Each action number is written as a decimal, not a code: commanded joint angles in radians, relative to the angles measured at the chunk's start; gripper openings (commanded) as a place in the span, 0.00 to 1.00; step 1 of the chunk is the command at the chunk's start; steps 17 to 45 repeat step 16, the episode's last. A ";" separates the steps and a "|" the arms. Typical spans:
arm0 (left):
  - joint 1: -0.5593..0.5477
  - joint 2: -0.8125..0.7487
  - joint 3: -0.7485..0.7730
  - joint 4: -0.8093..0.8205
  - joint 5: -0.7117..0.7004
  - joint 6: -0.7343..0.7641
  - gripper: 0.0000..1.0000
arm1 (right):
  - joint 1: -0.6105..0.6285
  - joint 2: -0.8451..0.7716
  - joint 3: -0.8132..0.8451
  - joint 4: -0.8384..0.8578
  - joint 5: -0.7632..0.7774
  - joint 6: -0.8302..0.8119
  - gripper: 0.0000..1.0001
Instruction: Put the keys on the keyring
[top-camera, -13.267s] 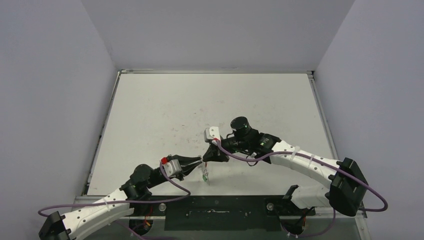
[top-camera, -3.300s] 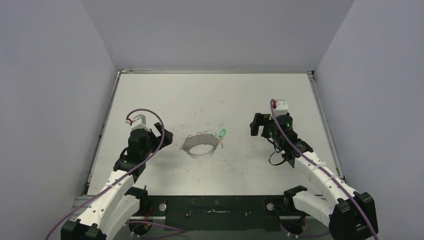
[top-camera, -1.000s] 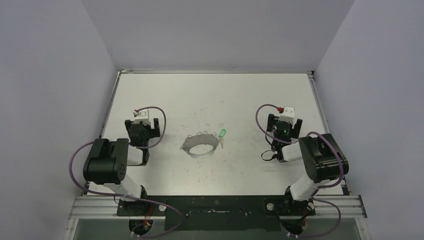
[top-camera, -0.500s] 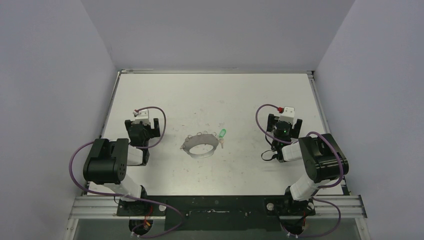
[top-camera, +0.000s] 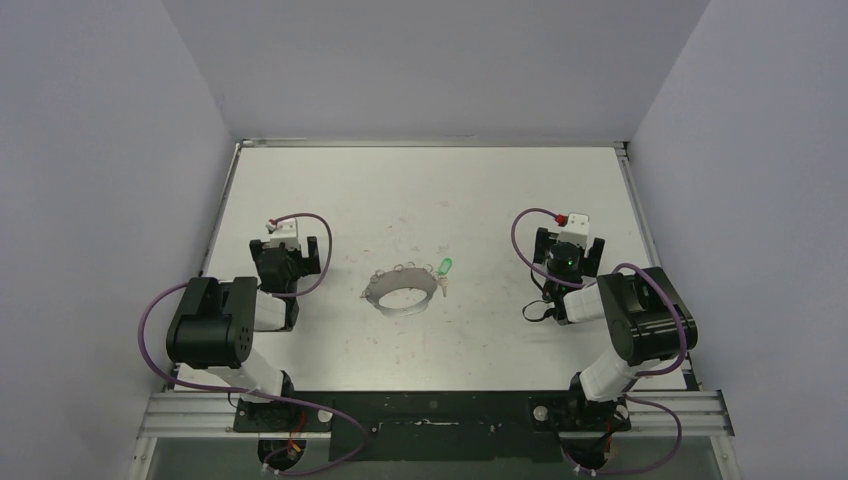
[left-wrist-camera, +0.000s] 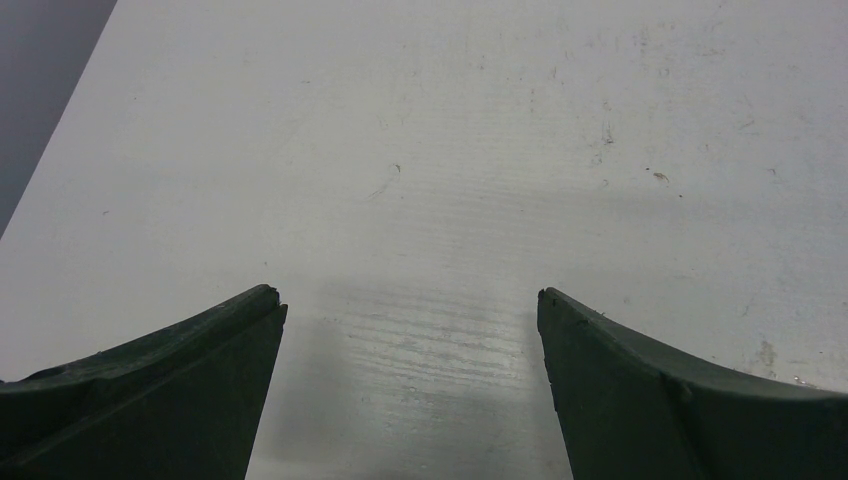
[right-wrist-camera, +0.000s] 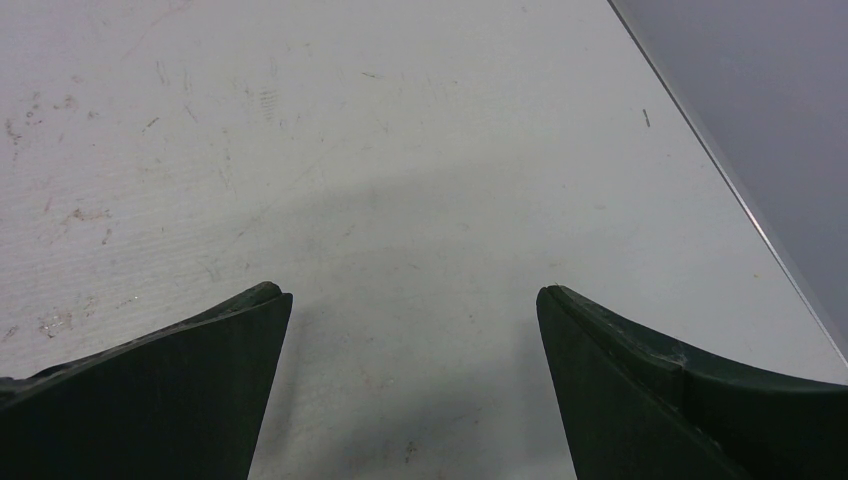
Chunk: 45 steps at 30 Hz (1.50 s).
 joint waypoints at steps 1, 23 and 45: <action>0.006 0.003 0.027 0.024 -0.004 -0.011 0.97 | -0.007 -0.008 0.018 0.026 -0.009 0.018 1.00; 0.005 0.002 0.030 0.016 0.003 -0.013 0.97 | -0.007 -0.008 0.018 0.027 -0.009 0.017 1.00; 0.005 0.002 0.030 0.016 0.003 -0.013 0.97 | -0.007 -0.008 0.018 0.027 -0.009 0.017 1.00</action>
